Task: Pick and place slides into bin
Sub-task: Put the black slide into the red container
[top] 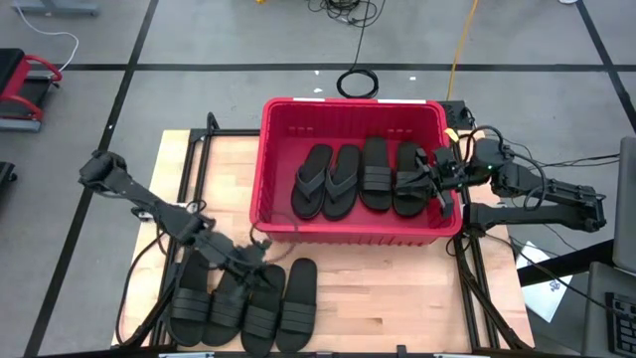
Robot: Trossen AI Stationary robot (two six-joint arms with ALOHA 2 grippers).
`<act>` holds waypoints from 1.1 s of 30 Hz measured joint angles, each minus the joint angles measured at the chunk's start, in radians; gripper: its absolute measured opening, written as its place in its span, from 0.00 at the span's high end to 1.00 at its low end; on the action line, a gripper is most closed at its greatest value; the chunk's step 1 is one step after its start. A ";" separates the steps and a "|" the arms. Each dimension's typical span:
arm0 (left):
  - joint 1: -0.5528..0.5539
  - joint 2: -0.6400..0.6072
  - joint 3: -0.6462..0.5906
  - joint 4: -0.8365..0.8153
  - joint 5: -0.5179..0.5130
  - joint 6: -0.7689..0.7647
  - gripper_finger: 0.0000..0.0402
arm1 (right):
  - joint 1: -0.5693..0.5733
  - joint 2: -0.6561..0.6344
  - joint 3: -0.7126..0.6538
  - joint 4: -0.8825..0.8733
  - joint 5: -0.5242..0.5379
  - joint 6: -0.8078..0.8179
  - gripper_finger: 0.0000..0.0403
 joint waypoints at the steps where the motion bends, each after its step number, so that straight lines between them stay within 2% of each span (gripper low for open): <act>1: -0.008 0.021 0.000 0.008 -0.010 -0.010 0.93 | 0.000 -0.002 0.000 -0.001 -0.001 0.000 1.00; 5: -0.026 0.092 0.000 0.068 -0.054 -0.046 0.86 | 0.000 -0.014 0.000 0.000 -0.019 -0.027 1.00; 10: -0.027 0.179 0.000 0.142 -0.055 -0.050 0.74 | 0.000 -0.030 0.000 0.001 -0.028 -0.048 1.00; 15: -0.019 0.264 0.000 0.138 0.006 -0.046 0.61 | 0.000 -0.044 0.000 0.001 -0.028 -0.044 1.00; 21: -0.001 0.331 0.000 0.134 0.013 -0.020 0.49 | 0.000 -0.054 0.000 0.001 -0.029 -0.022 1.00; 24: 0.012 0.360 0.000 0.132 0.020 -0.005 0.45 | 0.000 -0.054 0.000 0.001 -0.029 -0.015 1.00; 33: 0.033 0.419 0.000 0.144 0.175 -0.021 0.43 | 0.000 -0.053 0.000 -0.003 -0.029 -0.011 1.00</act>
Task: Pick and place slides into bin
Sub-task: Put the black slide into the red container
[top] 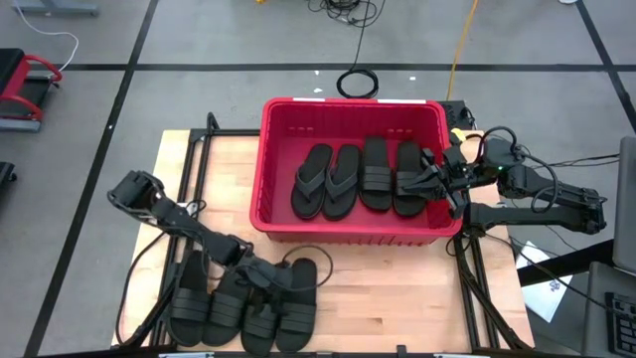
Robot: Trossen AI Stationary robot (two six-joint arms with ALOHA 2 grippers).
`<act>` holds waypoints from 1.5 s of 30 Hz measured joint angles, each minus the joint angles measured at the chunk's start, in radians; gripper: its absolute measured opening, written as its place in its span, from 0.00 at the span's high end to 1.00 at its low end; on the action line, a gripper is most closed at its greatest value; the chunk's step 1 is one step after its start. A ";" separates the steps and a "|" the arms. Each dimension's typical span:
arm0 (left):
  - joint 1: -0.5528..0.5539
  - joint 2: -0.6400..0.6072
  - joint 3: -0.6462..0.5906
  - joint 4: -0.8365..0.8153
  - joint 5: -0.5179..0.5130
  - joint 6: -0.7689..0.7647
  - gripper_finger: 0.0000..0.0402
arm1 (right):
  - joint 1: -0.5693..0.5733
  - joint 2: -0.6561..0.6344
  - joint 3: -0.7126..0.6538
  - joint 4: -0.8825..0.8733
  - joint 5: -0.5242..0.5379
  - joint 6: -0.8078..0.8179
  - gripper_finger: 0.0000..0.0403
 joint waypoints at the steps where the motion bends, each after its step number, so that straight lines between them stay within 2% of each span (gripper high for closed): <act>1: 0.000 0.005 0.000 0.001 0.005 -0.004 0.43 | 0.000 0.000 0.000 0.000 0.000 0.000 1.00; 18: 0.017 0.111 0.000 0.055 0.037 -0.013 0.45 | 0.000 0.000 0.000 -0.003 0.000 -0.008 1.00; 21: 0.011 0.118 0.001 0.065 0.040 0.054 0.57 | 0.000 0.000 0.000 -0.003 0.000 -0.011 1.00; 26: 0.016 0.108 0.000 0.100 0.055 0.122 0.92 | 0.000 0.000 0.000 -0.003 0.000 -0.011 1.00; 27: 0.017 0.104 0.002 0.114 0.057 0.128 0.95 | 0.000 0.000 0.000 -0.003 0.000 -0.011 1.00; 31: 0.017 0.077 0.049 0.106 0.100 0.167 0.95 | 0.000 0.000 0.000 -0.003 -0.001 -0.019 1.00; 36: 0.010 0.071 0.159 0.112 0.231 0.134 0.99 | 0.000 0.000 0.000 -0.004 -0.001 -0.019 1.00; 38: -0.003 0.071 0.215 0.073 0.232 0.144 0.98 | 0.000 0.000 0.000 -0.004 -0.001 -0.019 1.00; 40: -0.013 0.069 0.284 -0.042 0.226 0.167 0.99 | 0.000 0.000 0.000 -0.009 -0.002 -0.019 1.00; 45: -0.018 0.048 0.515 -0.513 0.184 0.264 0.99 | 0.000 0.000 0.000 -0.011 -0.018 -0.012 1.00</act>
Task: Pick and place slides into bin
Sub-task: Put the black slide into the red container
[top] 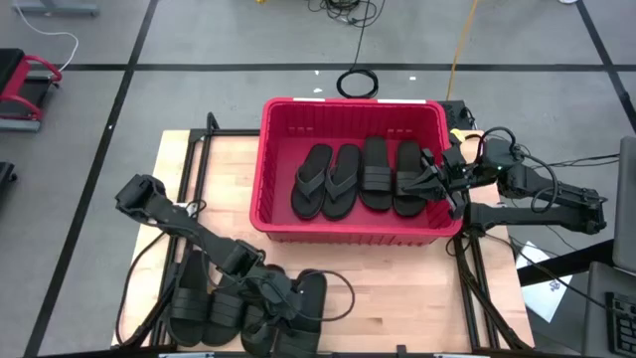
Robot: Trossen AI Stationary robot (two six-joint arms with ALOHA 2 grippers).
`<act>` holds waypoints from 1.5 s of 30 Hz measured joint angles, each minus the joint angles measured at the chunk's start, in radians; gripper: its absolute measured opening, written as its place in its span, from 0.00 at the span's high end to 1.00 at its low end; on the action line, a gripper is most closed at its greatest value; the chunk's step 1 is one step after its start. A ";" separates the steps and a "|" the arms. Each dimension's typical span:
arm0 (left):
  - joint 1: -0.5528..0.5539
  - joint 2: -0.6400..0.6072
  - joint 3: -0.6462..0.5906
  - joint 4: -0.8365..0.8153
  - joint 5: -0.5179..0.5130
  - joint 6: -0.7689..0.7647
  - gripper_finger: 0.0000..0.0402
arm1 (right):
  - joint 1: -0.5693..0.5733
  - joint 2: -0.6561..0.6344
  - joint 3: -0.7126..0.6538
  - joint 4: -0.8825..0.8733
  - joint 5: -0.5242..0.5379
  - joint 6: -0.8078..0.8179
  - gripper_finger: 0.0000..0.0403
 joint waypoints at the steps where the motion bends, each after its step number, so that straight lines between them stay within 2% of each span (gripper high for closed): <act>1: 0.007 -0.001 0.051 -0.088 -0.011 0.025 0.99 | 0.000 0.000 0.000 -0.001 -0.008 0.000 1.00; 3: 0.025 -0.001 0.160 -0.285 -0.039 0.065 0.99 | 0.000 0.000 0.000 0.000 -0.021 0.000 1.00; 5: 0.047 0.001 0.268 -0.410 -0.088 0.110 0.99 | 0.000 0.001 0.000 0.000 -0.037 -0.005 1.00; 12: 0.159 -0.001 0.610 -0.645 -0.255 0.196 1.00 | 0.000 0.002 0.000 0.008 -0.061 -0.056 1.00; 16: 0.235 -0.003 0.745 -0.726 -0.388 0.288 1.00 | -0.001 0.015 0.000 0.045 -0.057 -0.055 0.96; 20: 0.328 -0.001 0.823 -0.782 -0.522 0.403 1.00 | -0.003 0.058 0.000 0.146 0.039 -0.020 0.83; 26: 0.488 0.001 0.833 -0.785 -0.650 0.515 1.00 | -0.003 0.151 0.001 0.373 0.278 0.057 0.63; 31: 0.601 0.001 0.833 -0.727 -0.754 0.550 1.00 | -0.003 0.209 0.001 0.558 0.378 0.068 0.55; 35: 0.678 0.001 0.833 -0.550 -0.749 0.591 1.00 | -0.003 0.255 0.001 0.645 0.416 0.030 0.54; 38: 0.725 0.000 0.833 -0.427 -0.655 0.599 1.00 | -0.003 0.289 0.001 0.679 0.416 0.026 0.55; 42: 0.763 0.005 0.833 -0.350 -0.569 0.599 1.00 | -0.003 0.330 0.001 0.723 0.418 0.036 0.57; 45: 0.775 0.022 0.833 -0.330 -0.555 0.584 1.00 | -0.003 0.353 0.001 0.804 0.445 0.017 0.57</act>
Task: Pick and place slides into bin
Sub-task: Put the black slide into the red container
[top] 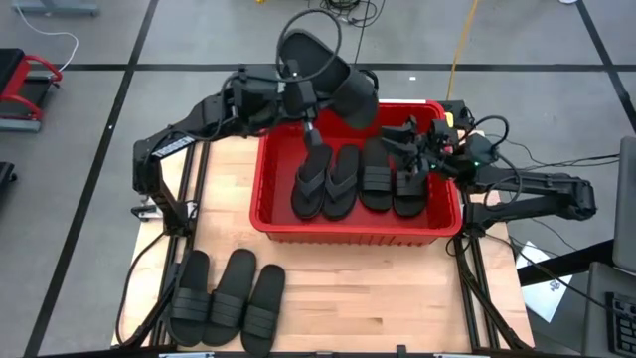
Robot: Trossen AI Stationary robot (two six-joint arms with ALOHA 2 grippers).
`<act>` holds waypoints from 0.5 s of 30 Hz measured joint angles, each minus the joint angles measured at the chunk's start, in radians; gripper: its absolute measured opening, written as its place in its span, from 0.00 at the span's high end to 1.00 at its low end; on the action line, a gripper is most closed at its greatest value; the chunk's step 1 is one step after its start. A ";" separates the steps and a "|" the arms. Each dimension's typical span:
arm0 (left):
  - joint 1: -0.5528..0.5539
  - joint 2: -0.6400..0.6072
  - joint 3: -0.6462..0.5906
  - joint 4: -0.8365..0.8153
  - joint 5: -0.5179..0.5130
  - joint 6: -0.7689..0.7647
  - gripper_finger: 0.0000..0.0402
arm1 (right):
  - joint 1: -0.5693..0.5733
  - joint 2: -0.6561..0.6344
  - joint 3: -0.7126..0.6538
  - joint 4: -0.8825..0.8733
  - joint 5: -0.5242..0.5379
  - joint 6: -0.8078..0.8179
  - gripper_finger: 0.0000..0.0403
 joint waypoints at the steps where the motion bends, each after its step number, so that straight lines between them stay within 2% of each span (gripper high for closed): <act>1: 0.001 0.007 0.000 -0.001 0.004 0.001 1.00 | -0.001 0.006 0.000 0.015 0.026 -0.007 0.57; 5: -0.001 0.036 -0.001 0.034 0.036 -0.005 1.00 | -0.022 0.023 0.000 0.030 0.104 -0.015 0.57; 15: -0.006 0.097 -0.001 0.142 0.092 0.026 1.00 | -0.065 0.035 -0.001 -0.002 0.101 -0.024 0.57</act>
